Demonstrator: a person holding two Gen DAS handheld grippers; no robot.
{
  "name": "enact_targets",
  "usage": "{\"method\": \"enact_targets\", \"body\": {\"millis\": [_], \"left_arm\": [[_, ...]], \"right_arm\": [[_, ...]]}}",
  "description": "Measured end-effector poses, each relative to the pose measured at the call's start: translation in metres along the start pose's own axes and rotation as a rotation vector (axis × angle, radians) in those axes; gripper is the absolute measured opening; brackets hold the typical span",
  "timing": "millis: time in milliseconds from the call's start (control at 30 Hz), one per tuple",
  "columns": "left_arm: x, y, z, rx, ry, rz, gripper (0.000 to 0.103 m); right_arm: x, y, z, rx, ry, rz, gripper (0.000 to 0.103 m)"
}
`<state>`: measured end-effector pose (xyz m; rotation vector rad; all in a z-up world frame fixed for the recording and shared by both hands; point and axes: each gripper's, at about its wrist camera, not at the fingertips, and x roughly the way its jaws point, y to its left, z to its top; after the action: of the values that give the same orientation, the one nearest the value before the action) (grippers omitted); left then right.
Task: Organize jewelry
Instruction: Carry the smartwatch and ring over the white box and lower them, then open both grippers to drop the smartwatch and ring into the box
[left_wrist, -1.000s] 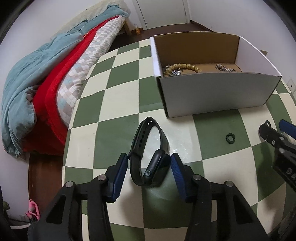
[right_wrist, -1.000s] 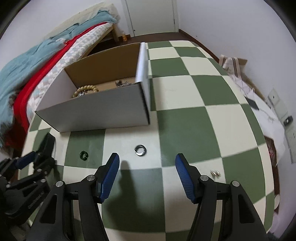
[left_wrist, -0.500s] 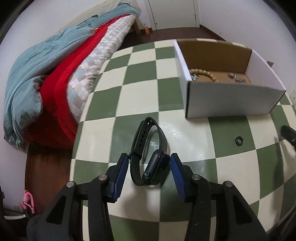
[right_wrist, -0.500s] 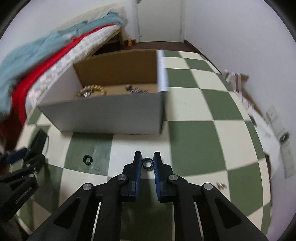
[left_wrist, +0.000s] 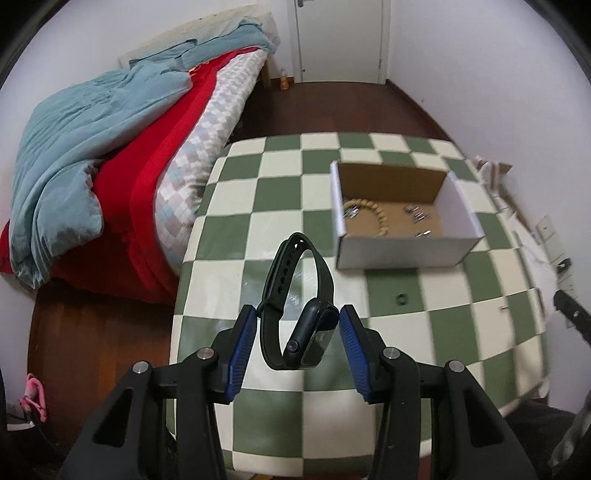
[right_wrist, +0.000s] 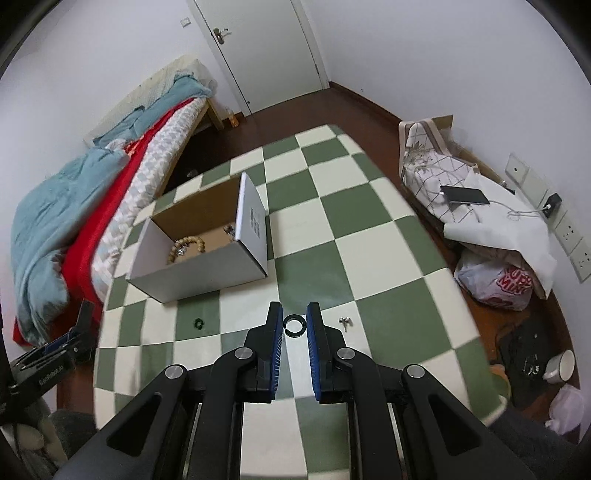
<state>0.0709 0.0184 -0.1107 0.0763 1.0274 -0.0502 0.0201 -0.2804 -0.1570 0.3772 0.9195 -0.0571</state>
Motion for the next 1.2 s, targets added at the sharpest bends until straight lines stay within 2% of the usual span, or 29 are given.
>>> {"method": "enact_targets", "body": {"millis": [200, 433, 633, 833, 867, 933, 1033, 1067, 1100, 1167, 1200], "left_arm": [[-0.014, -0.012, 0.041, 0.025, -0.021, -0.036, 0.043], [0.010, -0.027, 0.096, 0.043, -0.028, -0.055, 0.043], [0.061, -0.043, 0.123, 0.068, 0.027, -0.062, 0.043], [0.110, -0.050, 0.136, 0.064, 0.112, -0.095, 0.043], [0.118, -0.051, 0.138, 0.065, 0.129, -0.097, 0.048], [0.128, -0.050, 0.142, 0.044, 0.160, -0.119, 0.051], [0.133, -0.044, 0.148, -0.018, 0.165, -0.133, 0.054], [0.132, -0.043, 0.151, -0.025, 0.159, -0.127, 0.063], [0.130, -0.041, 0.153, -0.031, 0.149, -0.119, 0.079], [0.124, -0.037, 0.157, -0.047, 0.131, -0.122, 0.097], [0.122, -0.036, 0.159, -0.048, 0.125, -0.121, 0.098]], "right_arm": [[-0.034, 0.009, 0.017, -0.016, 0.001, 0.022, 0.014], [-0.037, 0.037, 0.059, -0.042, -0.027, 0.074, 0.014], [0.010, 0.072, 0.100, -0.088, -0.005, 0.125, 0.014], [0.094, 0.094, 0.117, -0.124, 0.117, 0.131, 0.014], [0.105, 0.094, 0.118, -0.125, 0.134, 0.128, 0.014], [0.124, 0.094, 0.121, -0.127, 0.168, 0.118, 0.014], [0.142, 0.092, 0.126, -0.130, 0.209, 0.112, 0.014], [0.146, 0.090, 0.129, -0.124, 0.215, 0.111, 0.015], [0.150, 0.090, 0.132, -0.124, 0.226, 0.105, 0.015], [0.153, 0.087, 0.136, -0.118, 0.237, 0.087, 0.034], [0.152, 0.085, 0.138, -0.109, 0.233, 0.085, 0.051]]}}
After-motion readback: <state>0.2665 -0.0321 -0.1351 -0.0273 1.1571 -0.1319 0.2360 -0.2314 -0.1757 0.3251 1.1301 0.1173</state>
